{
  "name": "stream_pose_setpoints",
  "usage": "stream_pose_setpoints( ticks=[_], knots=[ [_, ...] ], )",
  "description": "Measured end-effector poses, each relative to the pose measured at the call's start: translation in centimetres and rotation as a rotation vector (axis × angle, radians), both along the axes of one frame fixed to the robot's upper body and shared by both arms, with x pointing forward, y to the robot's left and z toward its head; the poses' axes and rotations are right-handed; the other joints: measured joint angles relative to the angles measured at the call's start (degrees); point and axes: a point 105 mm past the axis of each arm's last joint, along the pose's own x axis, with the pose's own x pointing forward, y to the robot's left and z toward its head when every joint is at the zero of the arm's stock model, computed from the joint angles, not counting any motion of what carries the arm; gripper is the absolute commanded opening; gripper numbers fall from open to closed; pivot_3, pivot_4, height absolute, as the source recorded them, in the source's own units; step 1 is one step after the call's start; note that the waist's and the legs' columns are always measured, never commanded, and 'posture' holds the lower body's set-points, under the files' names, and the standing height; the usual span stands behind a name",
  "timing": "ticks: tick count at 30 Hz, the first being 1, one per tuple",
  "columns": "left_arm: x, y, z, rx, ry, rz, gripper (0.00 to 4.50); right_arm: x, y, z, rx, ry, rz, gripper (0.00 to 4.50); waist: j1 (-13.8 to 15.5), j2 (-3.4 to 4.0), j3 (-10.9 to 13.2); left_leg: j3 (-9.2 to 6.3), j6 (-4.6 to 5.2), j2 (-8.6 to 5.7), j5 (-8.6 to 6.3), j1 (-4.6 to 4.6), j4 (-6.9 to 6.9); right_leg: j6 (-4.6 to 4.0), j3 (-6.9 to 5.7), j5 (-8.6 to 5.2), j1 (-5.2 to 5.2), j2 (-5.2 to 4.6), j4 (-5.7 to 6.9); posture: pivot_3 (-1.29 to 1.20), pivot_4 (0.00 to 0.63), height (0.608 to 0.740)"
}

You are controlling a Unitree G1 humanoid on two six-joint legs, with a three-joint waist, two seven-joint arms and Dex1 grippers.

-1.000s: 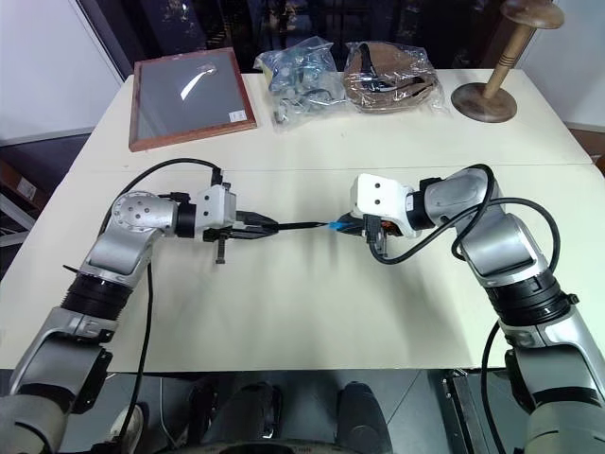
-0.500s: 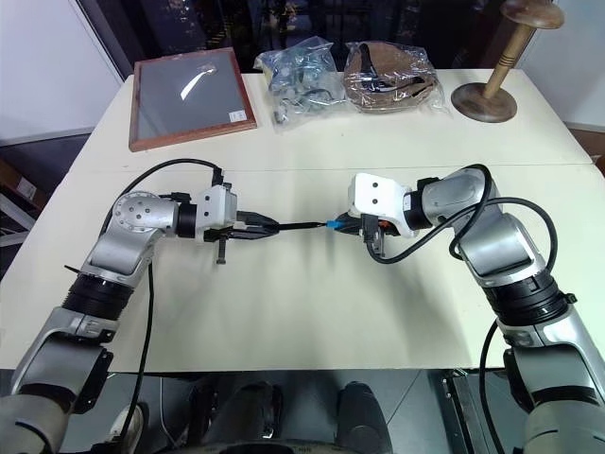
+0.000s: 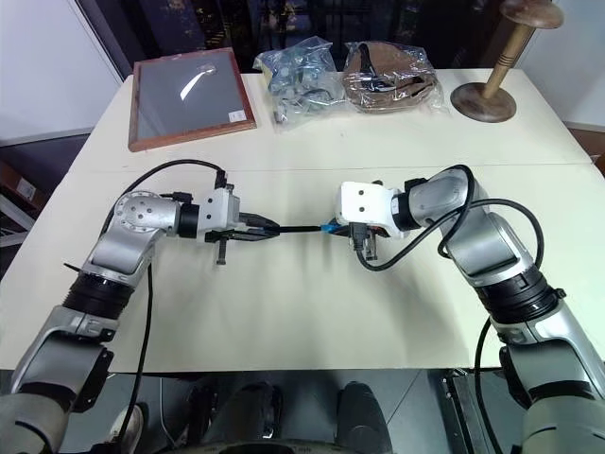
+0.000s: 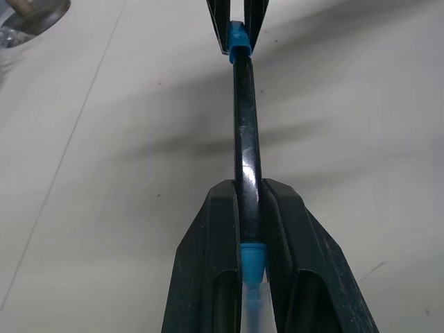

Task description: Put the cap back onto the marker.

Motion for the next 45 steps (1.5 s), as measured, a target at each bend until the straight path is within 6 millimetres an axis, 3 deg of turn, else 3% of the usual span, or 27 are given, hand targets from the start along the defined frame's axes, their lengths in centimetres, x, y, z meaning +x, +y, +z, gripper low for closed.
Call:
stream_pose_setpoints(
  ticks=[12,33,45],
  knots=[
    [0.7,-0.3,-0.2,0.048,-0.109,0.023,0.00,0.7,-0.2,-0.6,-0.055,-0.017,-0.016,0.05,-0.02,0.00,0.00,0.00,0.00,0.00,0.00,0.00,0.00,0.00,-0.01,0.00,-0.01,0.00,0.00,0.00,0.150,0.740],
    [0.7,-0.6,-0.1,0.059,-0.172,0.024,0.00,0.9,0.4,-0.7,-0.010,0.065,-0.077,0.05,-0.01,0.00,0.00,-0.02,0.00,0.00,0.00,0.00,-0.01,0.00,0.00,0.00,-0.03,0.00,0.02,0.00,0.150,0.740],
    [0.7,-0.7,-0.6,0.098,-0.179,0.008,0.00,0.7,0.8,-1.3,-0.075,0.038,-0.065,0.05,-0.01,0.00,0.00,-0.02,0.00,0.00,0.00,0.00,-0.02,0.00,0.00,0.00,-0.07,0.00,0.04,0.00,0.150,0.740]
  ],
)
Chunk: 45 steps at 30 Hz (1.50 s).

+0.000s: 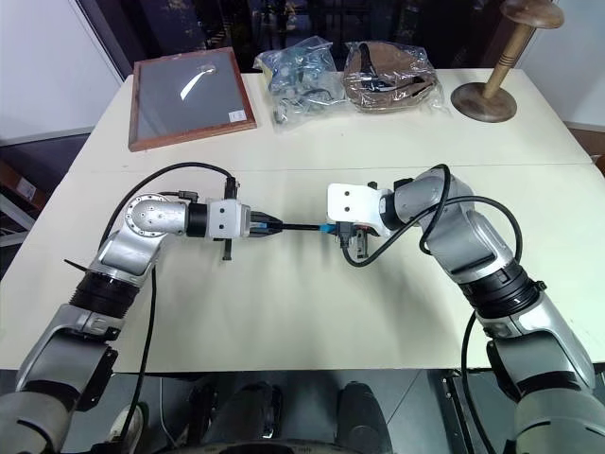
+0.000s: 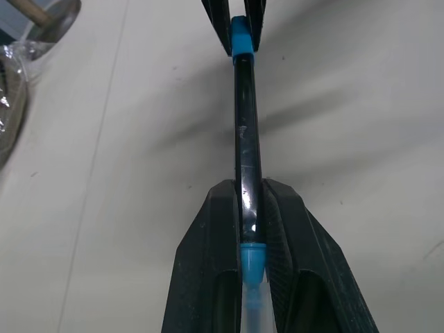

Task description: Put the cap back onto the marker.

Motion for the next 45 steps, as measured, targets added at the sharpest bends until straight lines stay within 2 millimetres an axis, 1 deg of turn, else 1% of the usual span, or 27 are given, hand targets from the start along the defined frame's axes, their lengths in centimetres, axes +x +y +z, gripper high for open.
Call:
stream_pose_setpoints(
  ticks=[7,14,21,27,35,45],
  knots=[
    [0.5,-0.2,0.1,0.038,-0.046,-0.005,0.00,0.2,0.1,-0.2,-0.023,-0.016,-0.026,0.05,0.00,0.00,0.00,0.01,0.00,0.00,0.00,0.00,0.00,0.00,0.00,0.00,-0.01,0.00,0.01,0.00,0.150,0.740],
    [0.7,-0.7,0.0,0.020,-0.062,0.013,0.00,0.5,0.1,-0.2,-0.016,-0.019,-0.068,0.05,-0.03,0.00,0.00,0.01,0.00,0.00,0.00,0.00,0.00,0.00,0.00,0.00,-0.03,0.00,0.06,0.00,0.150,0.740],
    [0.1,-0.3,-0.9,-0.048,0.016,0.051,0.00,0.4,0.8,-0.2,-0.009,-0.024,-0.062,0.05,0.00,0.00,0.00,0.00,0.00,0.00,0.00,-0.01,0.00,0.00,0.01,0.00,-0.10,-0.01,0.12,0.00,0.150,0.740],
    [0.0,0.3,-0.8,-0.084,0.093,0.065,0.00,0.4,1.3,0.1,-0.001,-0.049,-0.051,0.05,-0.04,0.00,0.00,0.01,0.00,0.00,0.00,-0.02,-0.01,0.00,0.01,0.00,-0.11,-0.01,0.12,0.00,0.150,0.740],
    [0.0,0.7,-0.6,-0.092,0.103,0.071,0.00,0.5,1.8,0.5,0.005,-0.068,-0.045,0.05,-0.02,0.00,0.00,0.01,0.00,-0.01,0.00,-0.02,-0.01,0.00,0.01,0.00,-0.11,-0.01,0.12,0.00,0.150,0.740],
    [0.0,0.7,-0.5,-0.094,0.103,0.072,0.00,0.5,1.8,0.5,0.007,-0.067,-0.048,0.05,-0.03,0.00,0.00,0.01,0.00,0.00,0.00,-0.02,-0.01,0.00,0.01,0.00,-0.12,-0.01,0.13,0.00,0.150,0.740]
  ],
)
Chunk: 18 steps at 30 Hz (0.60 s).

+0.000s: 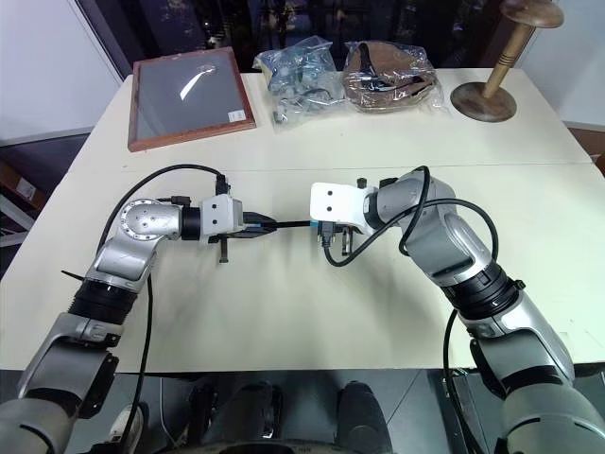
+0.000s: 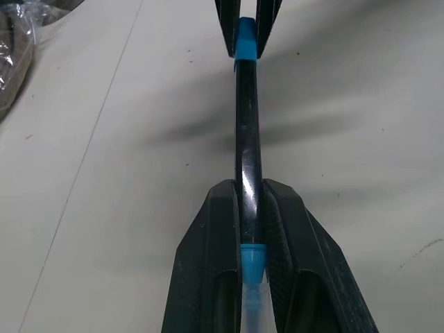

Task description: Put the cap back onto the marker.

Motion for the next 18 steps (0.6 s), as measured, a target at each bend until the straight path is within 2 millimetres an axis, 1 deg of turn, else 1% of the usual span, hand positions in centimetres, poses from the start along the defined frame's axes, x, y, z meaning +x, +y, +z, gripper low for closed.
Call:
stream_pose_setpoints(
  ticks=[18],
  knots=[
    [0.42,-0.40,0.49,-0.022,0.026,0.012,0.00,0.18,-0.32,0.44,0.017,-0.021,-0.020,0.05,0.01,0.00,0.00,0.01,0.00,0.00,0.00,0.00,0.00,0.00,0.00,0.00,0.00,0.00,0.02,0.00,0.150,0.740]
  ],
)
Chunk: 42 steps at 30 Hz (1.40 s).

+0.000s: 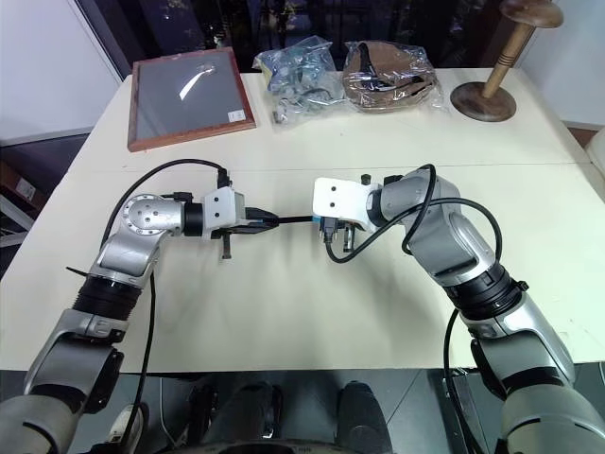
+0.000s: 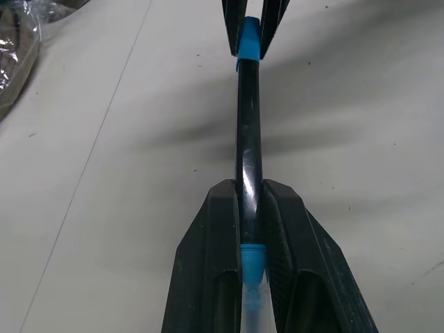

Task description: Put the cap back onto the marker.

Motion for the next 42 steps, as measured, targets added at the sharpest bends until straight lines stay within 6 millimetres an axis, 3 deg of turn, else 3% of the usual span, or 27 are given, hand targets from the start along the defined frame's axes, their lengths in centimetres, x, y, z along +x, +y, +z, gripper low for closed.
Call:
stream_pose_setpoints(
  ticks=[5,7,11,14,23,29,33,37,42],
  knots=[
    [0.0,0.0,0.0,0.000,-0.001,-0.001,0.00,0.0,0.0,0.1,-0.011,-0.012,0.010,0.05,0.00,0.00,0.00,0.00,0.00,0.00,0.00,0.00,0.00,0.00,0.00,0.00,0.00,0.00,0.00,0.00,0.150,0.740],
    [-0.1,-0.1,0.0,0.002,-0.004,-0.004,0.00,0.0,-0.1,0.1,-0.021,-0.025,0.026,0.96,0.01,0.00,0.00,0.00,0.00,0.00,0.00,0.00,0.00,0.00,0.00,0.00,0.00,0.00,0.00,0.00,0.150,0.740],
    [-1.4,-3.1,0.5,-0.032,-0.038,-0.101,0.00,-1.7,2.7,-0.2,-0.002,-0.027,0.193,2.88,-0.01,0.00,0.00,0.01,0.00,0.00,0.00,-0.01,0.01,0.00,0.01,0.00,0.02,-0.01,-0.02,0.00,0.150,0.740],
    [-1.6,-2.1,0.2,-0.009,-0.041,-0.077,0.00,-1.6,1.8,-0.3,-0.026,-0.024,0.179,4.41,-0.08,0.00,0.00,0.00,0.00,0.02,0.00,-0.01,-0.01,0.00,0.01,0.00,-0.01,0.01,-0.02,0.00,0.150,0.740],
    [-1.7,0.8,-1.3,-0.043,0.052,0.112,0.00,-1.3,-0.5,0.9,0.034,-0.017,0.076,4.41,0.09,0.00,0.00,-0.02,0.00,0.00,0.00,-0.01,0.00,0.00,0.02,0.00,0.00,0.00,-0.02,0.00,0.150,0.740],
    [-1.6,2.5,-0.6,-0.248,0.174,0.419,0.00,-1.7,-2.2,1.6,0.199,-0.002,-0.112,4.41,0.06,0.00,0.00,0.01,0.00,0.00,0.00,-0.01,-0.02,0.00,0.09,0.00,0.00,0.00,0.02,0.00,0.150,0.740],
    [-2.1,4.2,-0.9,-0.346,0.261,0.660,0.00,-2.5,-3.1,0.9,0.247,0.028,-0.209,4.41,0.20,0.00,0.00,0.02,0.00,0.00,0.00,-0.01,0.00,0.00,0.14,0.00,0.03,0.01,0.02,0.00,0.150,0.740],
    [-3.6,5.3,-2.4,-0.420,0.403,0.907,0.00,-3.6,-3.4,0.0,0.277,0.069,-0.270,4.41,0.32,-0.01,-0.01,0.06,0.01,-0.01,0.00,-0.01,0.02,0.00,0.18,0.00,0.09,0.00,-0.03,0.00,0.150,0.740],
    [-5.1,5.9,-4.5,-0.390,0.535,1.081,0.00,-4.2,-3.4,-0.5,0.300,0.100,-0.303,4.41,0.53,-0.01,-0.01,0.09,0.01,0.00,0.00,0.01,0.02,0.00,0.20,0.00,0.11,0.01,-0.12,0.00,0.150,0.740]
  ],
)
